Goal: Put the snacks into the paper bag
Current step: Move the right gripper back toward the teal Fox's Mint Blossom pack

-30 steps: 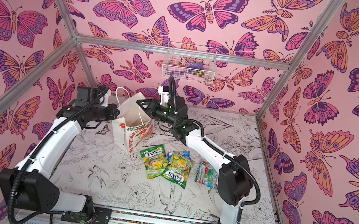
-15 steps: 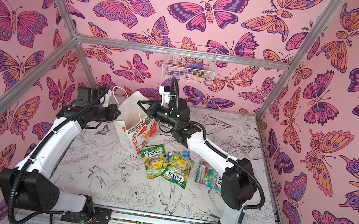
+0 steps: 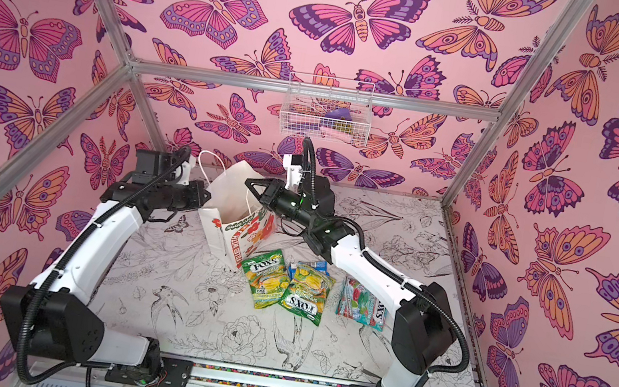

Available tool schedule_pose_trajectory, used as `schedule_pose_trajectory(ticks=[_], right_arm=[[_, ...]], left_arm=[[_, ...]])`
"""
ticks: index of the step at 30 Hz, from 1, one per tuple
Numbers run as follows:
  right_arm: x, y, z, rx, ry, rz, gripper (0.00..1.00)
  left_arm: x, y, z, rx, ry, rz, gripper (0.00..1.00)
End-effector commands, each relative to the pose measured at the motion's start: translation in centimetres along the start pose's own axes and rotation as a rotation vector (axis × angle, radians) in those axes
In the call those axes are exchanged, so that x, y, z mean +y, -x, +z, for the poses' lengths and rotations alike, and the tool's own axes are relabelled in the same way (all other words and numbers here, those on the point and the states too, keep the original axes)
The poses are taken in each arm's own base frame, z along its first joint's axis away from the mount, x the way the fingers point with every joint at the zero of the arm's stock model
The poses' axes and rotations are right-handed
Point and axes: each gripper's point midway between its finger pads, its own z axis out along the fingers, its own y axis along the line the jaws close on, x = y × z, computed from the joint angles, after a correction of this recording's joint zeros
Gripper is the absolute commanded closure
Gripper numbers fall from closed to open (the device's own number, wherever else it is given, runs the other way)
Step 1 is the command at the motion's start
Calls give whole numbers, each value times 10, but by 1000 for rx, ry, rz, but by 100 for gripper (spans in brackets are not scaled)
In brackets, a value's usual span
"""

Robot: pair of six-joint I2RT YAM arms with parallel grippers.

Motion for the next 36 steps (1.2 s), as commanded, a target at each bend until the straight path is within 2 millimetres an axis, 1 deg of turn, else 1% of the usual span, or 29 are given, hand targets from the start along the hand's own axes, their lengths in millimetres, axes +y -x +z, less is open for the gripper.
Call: schedule_pose_trajectory(ticks=[1, 2, 5, 8, 10, 11, 12, 15, 17, 18, 19, 26, 29, 34, 36], right_arm=[[29, 15, -15, -54, 59, -55, 62], [28, 14, -16, -53, 54, -57, 57], [22, 12, -21, -54, 22, -70, 45], [15, 9, -27, -49, -25, -90, 36], [8, 6, -32, -43, -68, -104, 32], [0, 4, -33, -37, -98, -108, 30], [8, 6, -42, -49, -98, -122, 29], [1, 3, -54, -55, -152, -151, 24], [-7, 0, -64, -61, -195, -168, 17], [-9, 0, -69, -68, -216, -177, 12], [-12, 0, -75, -75, -238, -187, 0], [-33, -6, -112, -94, -401, -222, 1], [-52, -6, -137, -119, -534, -228, 1], [-71, -15, -173, -104, -664, -300, 1], [-84, -14, -194, -145, -750, -283, 1]], left_arm=[[-5, 8, -1, -21, -24, 0, 100], [-5, 8, -1, -21, -22, 0, 100], [-4, 8, 0, -21, -18, 1, 100], [-3, 7, 1, -18, -17, -2, 100], [-3, 7, 1, -19, -16, -1, 100], [-3, 7, 1, -18, -16, -1, 100], [-2, 7, 1, -18, -15, -2, 100], [-2, 7, 1, -19, -13, -2, 100], [-2, 7, 0, -20, -11, -1, 100], [-2, 8, 0, -21, -11, -1, 100], [-3, 8, 0, -22, -12, 0, 100], [-2, 7, 3, -15, -9, -2, 100], [-2, 7, 1, -20, -10, -2, 100], [-3, 7, 1, -18, -10, -1, 100], [-4, 7, 1, -19, -15, -1, 100]])
